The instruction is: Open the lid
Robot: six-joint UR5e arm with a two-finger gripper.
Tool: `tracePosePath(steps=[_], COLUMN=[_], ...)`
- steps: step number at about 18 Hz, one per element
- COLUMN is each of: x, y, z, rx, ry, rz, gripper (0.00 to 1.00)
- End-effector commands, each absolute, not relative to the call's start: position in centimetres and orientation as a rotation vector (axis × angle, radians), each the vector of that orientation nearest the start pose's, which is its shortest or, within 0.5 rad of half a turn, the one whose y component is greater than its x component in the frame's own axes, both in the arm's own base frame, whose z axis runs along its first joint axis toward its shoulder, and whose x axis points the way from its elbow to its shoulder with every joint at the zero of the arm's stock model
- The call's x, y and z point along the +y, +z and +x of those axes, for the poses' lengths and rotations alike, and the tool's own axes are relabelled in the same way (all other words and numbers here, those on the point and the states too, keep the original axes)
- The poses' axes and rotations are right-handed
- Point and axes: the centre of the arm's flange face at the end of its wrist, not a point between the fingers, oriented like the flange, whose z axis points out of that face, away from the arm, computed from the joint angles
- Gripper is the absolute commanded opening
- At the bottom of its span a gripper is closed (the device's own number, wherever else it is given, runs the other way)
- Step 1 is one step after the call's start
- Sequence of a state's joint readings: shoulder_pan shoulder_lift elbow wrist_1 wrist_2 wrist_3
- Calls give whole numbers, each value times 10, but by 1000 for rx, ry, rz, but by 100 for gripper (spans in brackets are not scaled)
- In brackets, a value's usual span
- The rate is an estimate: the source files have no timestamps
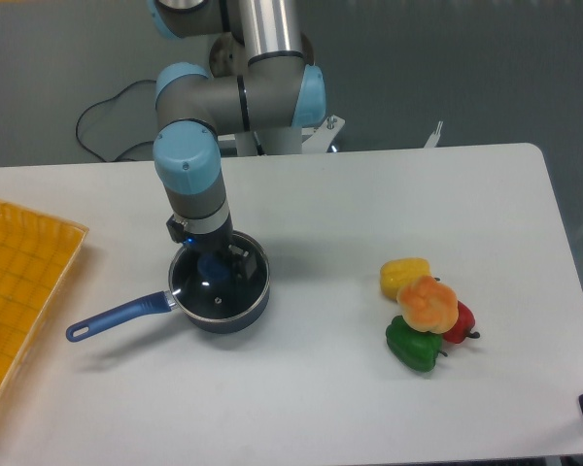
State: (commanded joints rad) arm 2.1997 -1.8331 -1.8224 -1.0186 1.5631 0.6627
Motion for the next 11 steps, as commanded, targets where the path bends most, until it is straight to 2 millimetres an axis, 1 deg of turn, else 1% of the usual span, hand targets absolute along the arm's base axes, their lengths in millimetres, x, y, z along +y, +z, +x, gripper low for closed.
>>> tracePosePath(steps=[3, 7, 11], x=[528, 527, 527], y=[285, 287, 289], z=[-218, -218, -219], rx=[53, 53, 50], ry=[28, 31, 32], rz=[-3105, -3102, -3099], gripper=[74, 70, 63])
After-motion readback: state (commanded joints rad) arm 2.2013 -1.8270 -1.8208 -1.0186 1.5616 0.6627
